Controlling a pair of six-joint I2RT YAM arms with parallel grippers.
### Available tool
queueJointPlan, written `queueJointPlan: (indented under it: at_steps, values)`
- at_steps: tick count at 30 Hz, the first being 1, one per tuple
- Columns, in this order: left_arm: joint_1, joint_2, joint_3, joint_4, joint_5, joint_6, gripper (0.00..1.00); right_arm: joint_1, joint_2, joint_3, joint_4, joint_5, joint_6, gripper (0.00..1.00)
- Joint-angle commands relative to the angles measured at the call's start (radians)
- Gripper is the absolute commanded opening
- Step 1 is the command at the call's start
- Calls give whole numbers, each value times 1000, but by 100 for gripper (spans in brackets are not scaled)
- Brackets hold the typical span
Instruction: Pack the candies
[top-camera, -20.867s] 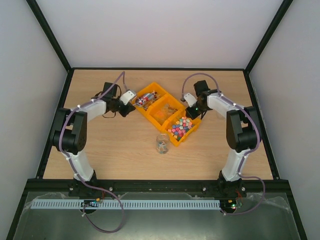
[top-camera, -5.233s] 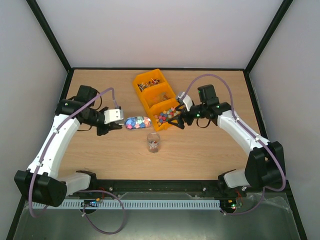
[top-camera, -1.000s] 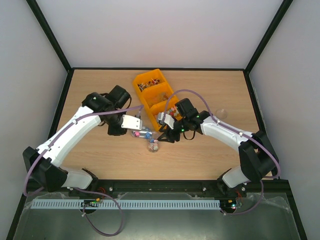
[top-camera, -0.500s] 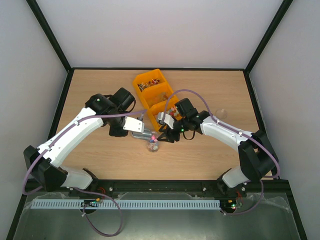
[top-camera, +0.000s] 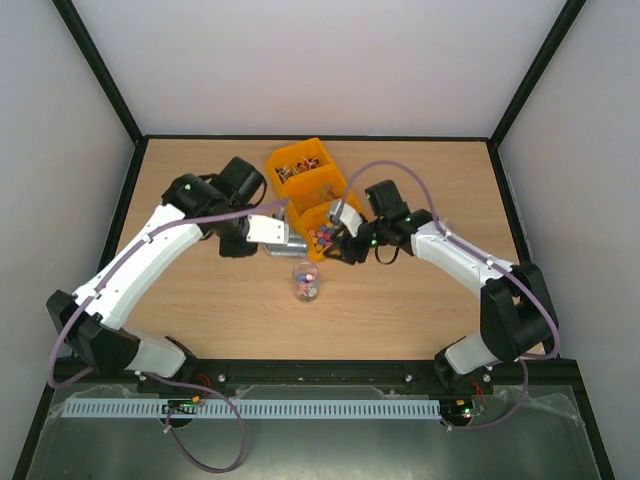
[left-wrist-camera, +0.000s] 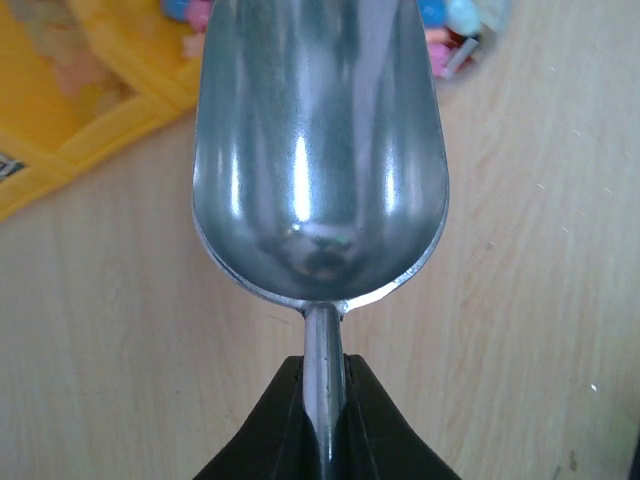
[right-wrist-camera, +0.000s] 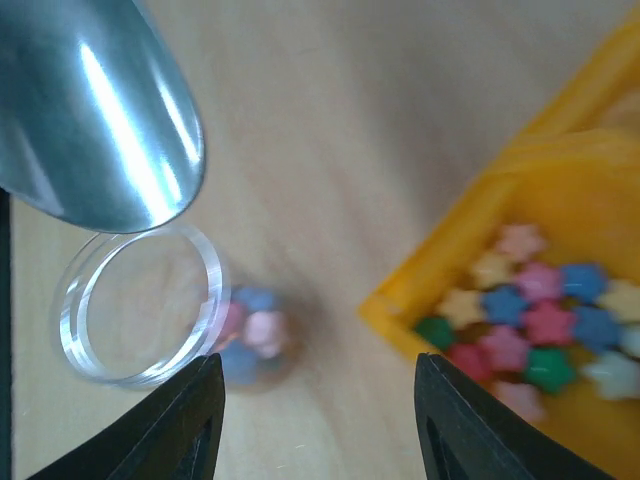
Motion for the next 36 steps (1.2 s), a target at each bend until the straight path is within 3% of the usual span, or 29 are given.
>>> queueJointPlan:
  at_steps: [1,15,36]
  values:
    - [30,90,102,23,11,-108,2,-84,11,102,-2,36,106,54]
    - [19,435,359,-15,-113,-316,2,-203,185,243,-27,337,280,54]
    - [-48,666,432,-24,-199,-440,2,-206,277,197,-34,355,274,46]
